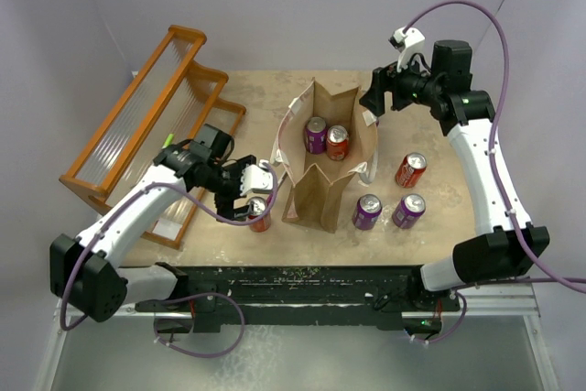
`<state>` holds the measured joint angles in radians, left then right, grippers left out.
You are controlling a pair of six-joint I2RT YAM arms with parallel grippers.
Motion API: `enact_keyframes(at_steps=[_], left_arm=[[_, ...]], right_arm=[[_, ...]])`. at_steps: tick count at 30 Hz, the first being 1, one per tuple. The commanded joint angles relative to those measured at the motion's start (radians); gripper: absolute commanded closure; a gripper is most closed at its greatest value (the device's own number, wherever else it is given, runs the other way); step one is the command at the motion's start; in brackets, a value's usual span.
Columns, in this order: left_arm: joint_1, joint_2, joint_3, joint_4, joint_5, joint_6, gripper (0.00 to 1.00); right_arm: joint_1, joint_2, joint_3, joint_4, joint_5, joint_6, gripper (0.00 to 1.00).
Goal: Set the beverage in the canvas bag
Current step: Pick up the drink from the center of the board.
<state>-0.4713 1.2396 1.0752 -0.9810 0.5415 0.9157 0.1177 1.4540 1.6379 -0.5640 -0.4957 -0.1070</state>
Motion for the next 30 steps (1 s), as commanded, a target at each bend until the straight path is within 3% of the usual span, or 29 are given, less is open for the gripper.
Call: enact_keyframes(at_steps=[1,8,15,25,30], left_arm=[[0.005,0.074,-0.009,0.037,0.024,0.093,0.01],[-0.028,0.215,0.026,0.060,0.087,0.110,0.01],[-0.102,0.239,0.013,0.157,0.089,-0.003,0.02],[-0.102,0.205,0.047,0.050,0.032,0.058,0.53],[-0.104,0.188,0.187,-0.103,0.059,0.081,0.95]], right_arm=[[0.003,-0.054,-0.012,0.026,0.021,-0.003,0.16],[0.003,-0.054,-0.013,0.025,0.032,-0.012,0.17],[0.003,-0.044,-0.021,0.031,0.033,-0.015,0.17],[0.003,-0.043,-0.038,0.038,0.034,-0.017,0.18],[0.003,-0.040,-0.033,0.039,0.038,-0.020,0.18]])
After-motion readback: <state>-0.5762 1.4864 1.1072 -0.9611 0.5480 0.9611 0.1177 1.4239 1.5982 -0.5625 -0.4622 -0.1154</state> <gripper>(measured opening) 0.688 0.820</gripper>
